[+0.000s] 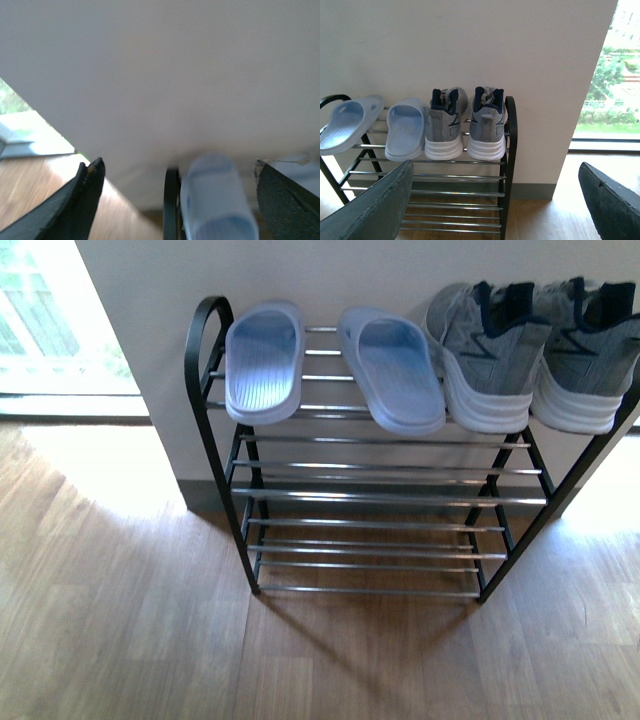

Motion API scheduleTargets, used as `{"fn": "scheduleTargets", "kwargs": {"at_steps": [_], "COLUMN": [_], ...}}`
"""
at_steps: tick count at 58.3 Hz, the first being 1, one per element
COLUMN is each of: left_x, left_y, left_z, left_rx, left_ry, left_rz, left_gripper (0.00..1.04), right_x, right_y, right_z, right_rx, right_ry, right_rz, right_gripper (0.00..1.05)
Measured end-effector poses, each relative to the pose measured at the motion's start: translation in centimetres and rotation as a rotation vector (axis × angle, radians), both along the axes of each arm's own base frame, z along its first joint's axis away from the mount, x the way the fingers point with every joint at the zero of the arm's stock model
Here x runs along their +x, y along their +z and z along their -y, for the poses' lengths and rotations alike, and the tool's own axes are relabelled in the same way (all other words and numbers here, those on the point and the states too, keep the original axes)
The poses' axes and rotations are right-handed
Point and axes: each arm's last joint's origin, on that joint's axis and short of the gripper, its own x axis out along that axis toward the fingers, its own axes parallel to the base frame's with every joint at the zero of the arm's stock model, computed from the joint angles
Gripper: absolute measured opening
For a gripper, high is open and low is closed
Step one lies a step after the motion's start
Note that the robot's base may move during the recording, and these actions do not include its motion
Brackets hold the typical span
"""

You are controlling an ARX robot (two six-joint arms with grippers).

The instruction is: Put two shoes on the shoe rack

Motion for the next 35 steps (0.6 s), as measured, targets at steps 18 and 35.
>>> {"fn": "scheduleTargets", "kwargs": {"at_steps": [18, 35], "left_x": [-10.4, -18.0], "left_y": [-5.5, -7.7], "left_z": [-7.8, -11.1], "left_rx": [-0.086, -0.088], "left_ry": [0.032, 0.019], "left_rz": [0.175, 0.153], "left_gripper": [0.27, 0.01], "right_x": [0.0, 0.0], "right_y": [0.0, 0.0], "right_z": [0.0, 0.0], "right_rx": [0.0, 0.0], "right_ry": [0.0, 0.0], "right_rz": [0.0, 0.0], "right_gripper": [0.96, 0.96]}}
